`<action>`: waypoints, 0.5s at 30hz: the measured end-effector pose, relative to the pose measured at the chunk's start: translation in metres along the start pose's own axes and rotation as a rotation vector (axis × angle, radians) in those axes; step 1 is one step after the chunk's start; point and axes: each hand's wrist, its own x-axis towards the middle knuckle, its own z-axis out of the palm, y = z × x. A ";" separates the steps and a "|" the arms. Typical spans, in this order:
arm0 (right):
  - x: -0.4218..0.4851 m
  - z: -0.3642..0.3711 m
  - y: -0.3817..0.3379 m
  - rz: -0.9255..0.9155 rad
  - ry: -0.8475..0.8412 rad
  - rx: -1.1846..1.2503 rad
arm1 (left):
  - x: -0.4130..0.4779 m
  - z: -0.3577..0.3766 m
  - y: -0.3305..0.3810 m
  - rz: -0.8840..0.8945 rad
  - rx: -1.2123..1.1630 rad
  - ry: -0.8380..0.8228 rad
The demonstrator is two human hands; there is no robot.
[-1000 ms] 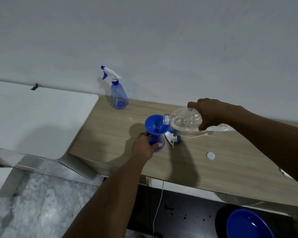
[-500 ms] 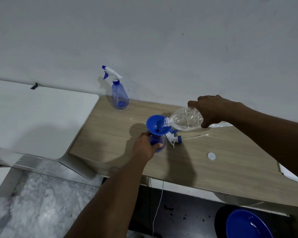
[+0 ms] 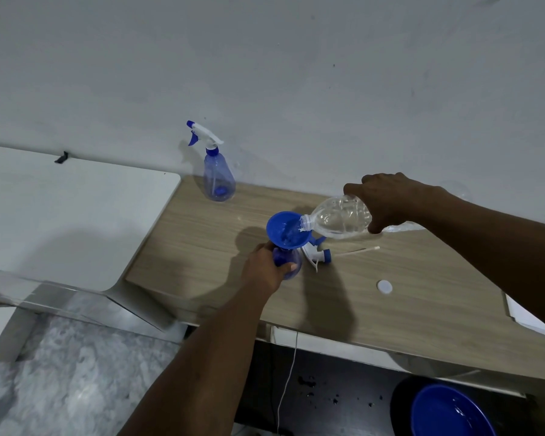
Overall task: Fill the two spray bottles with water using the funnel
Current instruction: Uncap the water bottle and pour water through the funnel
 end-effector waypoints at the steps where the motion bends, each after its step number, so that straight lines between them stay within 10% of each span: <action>1: 0.000 0.000 0.000 0.000 0.002 -0.002 | 0.000 0.000 0.000 0.000 -0.002 0.001; 15: 0.001 0.006 0.005 -0.007 0.025 0.032 | 0.000 0.000 0.000 -0.019 -0.023 -0.007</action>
